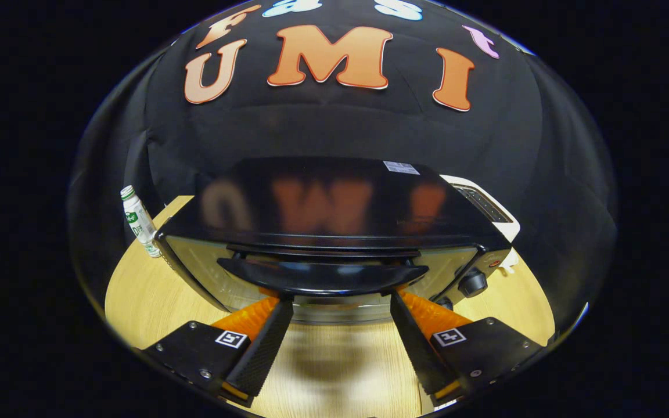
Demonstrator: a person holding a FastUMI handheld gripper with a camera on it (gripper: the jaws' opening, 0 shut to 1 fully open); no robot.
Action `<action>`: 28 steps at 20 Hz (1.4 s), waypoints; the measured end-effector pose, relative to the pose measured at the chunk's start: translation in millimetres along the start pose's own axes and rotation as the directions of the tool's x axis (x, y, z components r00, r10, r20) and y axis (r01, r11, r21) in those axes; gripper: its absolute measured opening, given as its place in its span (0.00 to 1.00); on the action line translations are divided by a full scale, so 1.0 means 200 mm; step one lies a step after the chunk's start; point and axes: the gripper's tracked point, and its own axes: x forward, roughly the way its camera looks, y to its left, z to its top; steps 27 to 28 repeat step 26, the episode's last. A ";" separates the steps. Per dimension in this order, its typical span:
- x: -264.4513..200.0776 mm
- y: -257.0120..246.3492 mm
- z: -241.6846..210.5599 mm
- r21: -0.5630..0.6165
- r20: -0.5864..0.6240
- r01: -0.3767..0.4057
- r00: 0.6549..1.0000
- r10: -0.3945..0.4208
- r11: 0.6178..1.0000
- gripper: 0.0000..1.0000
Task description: Open the toaster oven, put the food inside, and close the toaster oven door.
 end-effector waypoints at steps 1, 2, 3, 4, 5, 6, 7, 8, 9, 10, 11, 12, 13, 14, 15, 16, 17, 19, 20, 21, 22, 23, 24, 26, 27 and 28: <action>-0.02 0.00 0.00 -0.005 -0.001 -0.003 1.000 0.003 1.000 1.00; -0.05 -0.02 0.01 -0.012 0.007 -0.007 1.000 0.007 1.000 1.00; -0.11 -0.03 0.02 -0.021 0.013 -0.013 1.000 0.013 1.000 1.00; -0.16 -0.05 0.03 -0.031 0.018 -0.015 1.000 0.016 0.999 1.00; -0.20 -0.08 0.06 -0.042 0.026 -0.016 1.000 0.017 0.999 1.00; -0.25 -0.11 0.10 -0.054 0.039 -0.015 0.999 0.017 0.998 1.00; -0.31 -0.14 0.15 -0.062 0.052 -0.012 0.999 0.015 0.998 1.00; -0.37 -0.16 0.21 -0.066 0.068 -0.009 0.998 0.013 0.998 1.00; -0.43 -0.19 0.27 -0.060 0.084 -0.005 0.996 0.011 0.998 1.00; -0.49 -0.21 0.34 -0.044 0.104 -0.007 0.994 0.011 0.999 1.00; -0.55 -0.22 0.42 -0.022 0.131 -0.010 0.991 0.013 1.000 1.00; -0.60 -0.24 0.49 0.003 0.156 -0.014 0.988 0.014 1.000 1.00; -0.67 -0.26 0.57 0.023 0.181 -0.015 0.983 0.011 1.000 1.00; -0.73 -0.29 0.63 0.031 0.208 -0.006 0.978 0.000 0.999 1.00; -0.77 -0.32 0.69 0.037 0.236 0.008 0.972 -0.017 0.999 1.00; -0.83 -0.34 0.74 0.041 0.260 0.016 0.965 -0.026 0.999 1.00; -0.88 -0.35 0.79 0.049 0.284 0.016 0.958 -0.029 0.999 1.00; -0.96 -0.35 0.85 0.069 0.323 0.005 0.946 -0.027 0.998 1.00; -0.98 -0.36 0.88 0.075 0.337 0.002 0.941 -0.027 0.997 1.00; -1.00 -0.37 0.90 0.079 0.350 0.002 0.936 -0.030 0.997 1.00; -1.01 -0.38 0.92 0.081 0.363 0.005 0.931 -0.034 0.997 1.00; -1.04 -0.38 0.94 0.088 0.377 0.003 0.926 -0.035 0.996 1.00; -1.05 -0.38 0.96 0.094 0.386 -0.003 0.922 -0.033 0.996 1.00; -1.07 -0.37 0.97 0.099 0.397 -0.014 0.917 -0.027 0.995 1.00; -1.07 -0.37 0.97 0.099 0.397 -0.014 0.917 -0.027 0.995 1.00; -1.07 -0.37 0.97 0.099 0.397 -0.014 0.917 -0.027 0.995 1.00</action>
